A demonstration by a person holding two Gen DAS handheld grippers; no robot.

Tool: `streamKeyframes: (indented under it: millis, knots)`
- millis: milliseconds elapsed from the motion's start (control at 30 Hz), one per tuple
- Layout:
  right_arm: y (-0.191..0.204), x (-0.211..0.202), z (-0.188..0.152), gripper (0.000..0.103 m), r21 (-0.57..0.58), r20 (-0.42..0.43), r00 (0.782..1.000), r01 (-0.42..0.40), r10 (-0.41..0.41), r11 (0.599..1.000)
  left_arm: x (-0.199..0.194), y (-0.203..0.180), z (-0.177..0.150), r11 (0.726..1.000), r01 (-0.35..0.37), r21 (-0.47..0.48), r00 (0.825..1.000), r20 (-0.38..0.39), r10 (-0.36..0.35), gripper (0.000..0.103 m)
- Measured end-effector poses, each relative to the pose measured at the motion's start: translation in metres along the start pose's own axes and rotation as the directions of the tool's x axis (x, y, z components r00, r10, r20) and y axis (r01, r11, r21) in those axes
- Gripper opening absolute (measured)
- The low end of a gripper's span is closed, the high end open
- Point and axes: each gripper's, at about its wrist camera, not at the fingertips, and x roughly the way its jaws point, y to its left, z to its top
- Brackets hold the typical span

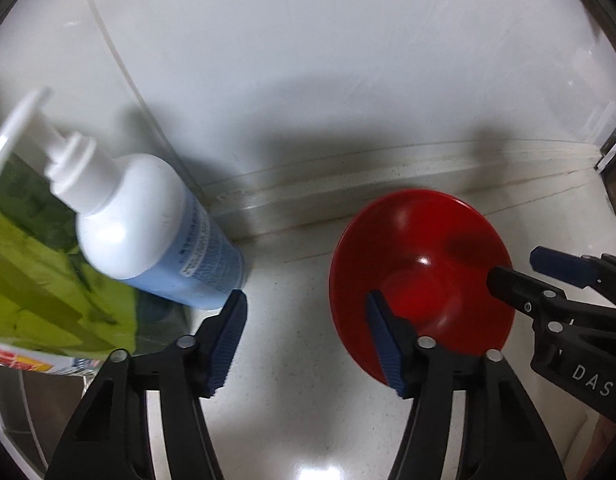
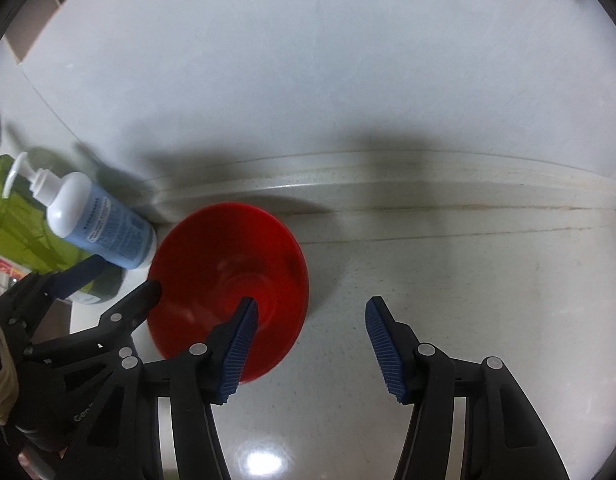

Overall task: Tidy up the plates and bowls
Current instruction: 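Close both grippers on the red-and-black bowl rim, then lift and carry the red-and-black bowl onto the pink bowl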

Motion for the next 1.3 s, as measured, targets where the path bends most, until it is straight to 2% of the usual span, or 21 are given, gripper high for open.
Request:
streamKeyframes:
  millis: [167,500,600,733,1000,1300]
  knots:
    - [-0.006,0.013,0.000,0.047,0.032,-0.037,0.999,-0.019,0.021,0.999,0.012,-0.001,0.003,1.000,0.028,-0.015,1.000,-0.012,-0.028,0.054]
    - [-0.004,0.021,-0.001,0.020,0.042,-0.054,0.998,-0.037,0.039,0.998,0.024,-0.004,0.006,0.996,0.079,-0.039,0.996,-0.040,-0.080,0.022]
    - [-0.004,0.021,-0.001,0.015,0.041,-0.059,0.997,-0.037,0.040,0.998,0.025,-0.006,0.007,0.995,0.097,-0.038,0.994,-0.042,-0.099,0.014]
    - [-0.003,0.022,-0.002,0.010,0.051,-0.061,0.997,-0.048,0.051,0.998,0.024,-0.009,0.008,0.994,0.104,-0.043,0.994,-0.039,-0.106,0.011]
    - [-0.005,0.021,-0.001,0.010,0.065,-0.061,0.997,-0.036,0.040,0.997,0.021,-0.004,0.000,0.991,0.126,-0.054,0.990,-0.049,-0.129,0.011]
    - [-0.007,-0.011,-0.012,0.010,0.082,-0.025,0.999,-0.038,0.041,0.996,-0.024,-0.008,-0.012,0.986,0.159,-0.058,0.987,0.014,-0.159,0.012]
